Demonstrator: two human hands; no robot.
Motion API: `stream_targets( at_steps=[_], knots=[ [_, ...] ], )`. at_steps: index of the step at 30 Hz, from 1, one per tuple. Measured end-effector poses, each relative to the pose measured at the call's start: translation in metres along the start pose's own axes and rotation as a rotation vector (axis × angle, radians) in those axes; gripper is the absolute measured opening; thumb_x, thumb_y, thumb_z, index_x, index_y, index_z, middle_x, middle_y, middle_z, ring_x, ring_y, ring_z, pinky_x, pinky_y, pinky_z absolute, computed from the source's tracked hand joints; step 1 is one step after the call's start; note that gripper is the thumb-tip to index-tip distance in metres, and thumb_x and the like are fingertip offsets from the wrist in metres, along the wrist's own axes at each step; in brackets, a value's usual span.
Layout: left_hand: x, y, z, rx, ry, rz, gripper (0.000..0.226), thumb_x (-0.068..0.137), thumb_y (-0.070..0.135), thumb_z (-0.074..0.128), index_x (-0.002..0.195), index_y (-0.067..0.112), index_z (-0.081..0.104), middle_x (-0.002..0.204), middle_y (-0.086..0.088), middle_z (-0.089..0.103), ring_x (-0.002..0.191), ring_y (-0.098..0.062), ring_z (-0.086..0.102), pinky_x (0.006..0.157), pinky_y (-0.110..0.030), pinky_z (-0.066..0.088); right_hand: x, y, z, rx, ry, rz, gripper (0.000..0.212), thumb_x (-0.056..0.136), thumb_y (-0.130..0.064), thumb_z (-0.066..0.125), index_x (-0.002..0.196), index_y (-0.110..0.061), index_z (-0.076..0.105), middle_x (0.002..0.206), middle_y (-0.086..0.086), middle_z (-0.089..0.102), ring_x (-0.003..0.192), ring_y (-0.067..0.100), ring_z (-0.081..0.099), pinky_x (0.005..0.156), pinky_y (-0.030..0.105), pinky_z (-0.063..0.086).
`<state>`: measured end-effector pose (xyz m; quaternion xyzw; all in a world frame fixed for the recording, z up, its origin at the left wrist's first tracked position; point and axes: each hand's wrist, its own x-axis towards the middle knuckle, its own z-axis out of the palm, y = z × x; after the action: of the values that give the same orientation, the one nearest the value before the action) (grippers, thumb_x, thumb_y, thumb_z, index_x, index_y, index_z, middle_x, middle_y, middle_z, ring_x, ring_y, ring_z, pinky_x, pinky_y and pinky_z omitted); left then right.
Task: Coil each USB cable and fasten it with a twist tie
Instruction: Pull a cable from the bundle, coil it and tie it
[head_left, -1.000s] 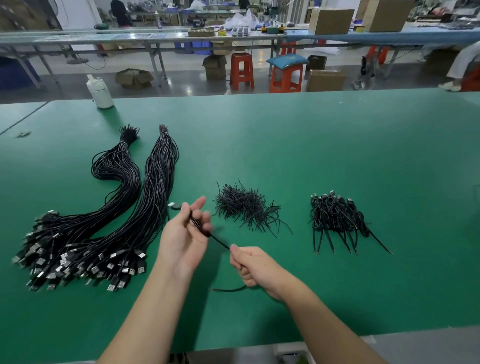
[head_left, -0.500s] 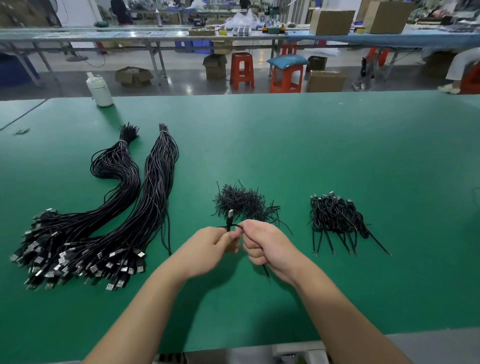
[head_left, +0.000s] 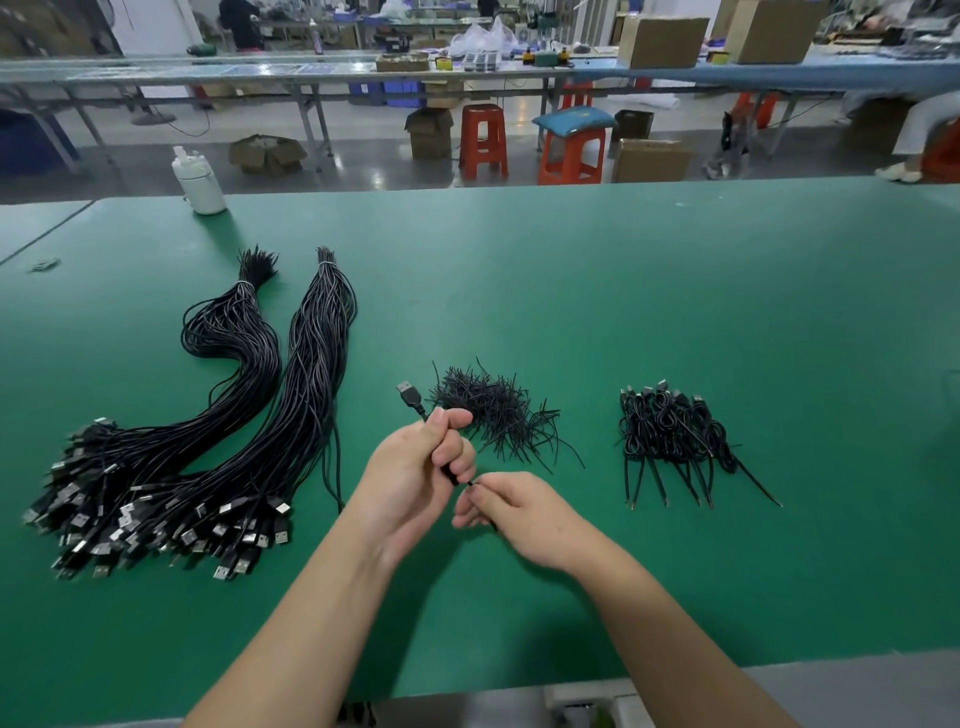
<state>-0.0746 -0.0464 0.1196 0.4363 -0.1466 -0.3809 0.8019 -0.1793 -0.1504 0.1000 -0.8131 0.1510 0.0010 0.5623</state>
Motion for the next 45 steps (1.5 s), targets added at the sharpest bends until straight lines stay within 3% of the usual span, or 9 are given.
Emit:
stream_targets(
  at_steps=[7,13,19,23,26,31,36,42,45],
  knots=[
    [-0.004,-0.008,0.000,0.063,-0.033,-0.096,0.027,0.095,0.023,0.049,0.086,0.001,0.061,0.058,-0.005,0.046,0.058,-0.022,0.050,0.057,-0.033,0.046,-0.002,0.007,0.000,0.640,-0.046,-0.046,0.066,0.083,0.013,0.068,0.134,-0.025,0.054,0.103,-0.006,0.070,0.095,0.010,0.066,0.093,0.026,0.052],
    [-0.007,0.000,0.000,0.167,-0.215,-0.298,0.031,0.092,0.019,0.054,0.084,-0.002,0.076,0.089,-0.027,0.072,0.073,-0.027,0.072,0.067,-0.028,0.059,-0.003,0.012,0.009,0.486,0.128,-0.062,0.048,0.080,0.001,0.078,0.123,-0.015,0.065,0.064,-0.013,0.047,0.063,0.004,0.042,0.071,0.016,0.044],
    [-0.006,0.003,-0.002,0.821,-0.172,-0.262,0.030,0.104,0.017,0.046,0.089,0.005,0.069,0.090,-0.014,0.076,0.093,-0.029,0.071,0.089,-0.039,0.055,-0.007,0.024,0.018,0.149,0.317,-0.010,0.014,0.079,-0.021,0.075,0.086,-0.026,0.064,0.087,-0.002,0.065,0.075,0.007,0.058,0.077,0.033,0.052],
    [-0.012,-0.005,0.016,1.314,0.000,-0.055,0.028,0.102,0.028,0.047,0.084,0.016,0.065,0.080,0.005,0.073,0.079,-0.013,0.066,0.074,-0.030,0.050,-0.001,0.025,0.026,0.023,0.362,-0.024,0.023,0.082,-0.026,0.064,0.103,-0.028,0.056,0.100,-0.012,0.067,0.084,-0.008,0.061,0.071,0.018,0.048],
    [-0.016,-0.009,0.020,1.312,0.074,0.008,0.029,0.102,0.029,0.047,0.080,0.018,0.062,0.077,0.005,0.069,0.073,-0.013,0.061,0.065,-0.028,0.044,0.000,0.023,0.022,-0.001,0.334,-0.042,0.027,0.086,-0.017,0.064,0.106,-0.031,0.050,0.098,-0.018,0.069,0.091,-0.012,0.063,0.074,0.011,0.045],
    [-0.017,-0.015,0.021,1.370,0.112,0.111,0.030,0.103,0.030,0.044,0.085,0.015,0.062,0.090,0.001,0.057,0.091,-0.018,0.052,0.075,-0.030,0.037,-0.005,0.020,0.019,-0.219,0.380,-0.087,0.022,0.099,-0.023,0.050,0.120,-0.021,0.044,0.112,0.000,0.061,0.101,0.025,0.059,0.086,0.043,0.048],
    [-0.020,-0.014,0.016,1.635,0.178,0.173,0.035,0.100,0.051,0.034,0.101,0.019,0.049,0.096,0.001,0.054,0.088,-0.025,0.059,0.077,-0.039,0.049,-0.007,0.017,0.013,-0.401,0.306,-0.098,0.026,0.104,-0.020,0.035,0.128,-0.014,0.042,0.122,0.006,0.051,0.105,0.029,0.056,0.088,0.044,0.045],
    [-0.013,-0.004,0.000,1.461,-0.020,0.133,0.019,0.088,0.050,0.059,0.088,0.031,0.060,0.070,0.010,0.063,0.067,-0.002,0.056,0.057,-0.017,0.039,-0.012,0.020,0.015,-0.350,0.176,-0.131,0.043,0.105,-0.020,0.028,0.147,-0.022,0.038,0.133,0.004,0.053,0.117,0.023,0.055,0.102,0.041,0.045],
    [-0.007,-0.003,-0.004,1.456,0.025,0.089,0.019,0.084,0.048,0.065,0.082,0.030,0.060,0.070,0.010,0.063,0.066,0.000,0.056,0.055,-0.014,0.038,-0.007,0.026,0.019,-0.295,0.151,-0.027,0.025,0.104,-0.020,0.032,0.117,-0.017,0.052,0.100,-0.002,0.059,0.090,0.018,0.058,0.090,0.045,0.051]
  ],
)
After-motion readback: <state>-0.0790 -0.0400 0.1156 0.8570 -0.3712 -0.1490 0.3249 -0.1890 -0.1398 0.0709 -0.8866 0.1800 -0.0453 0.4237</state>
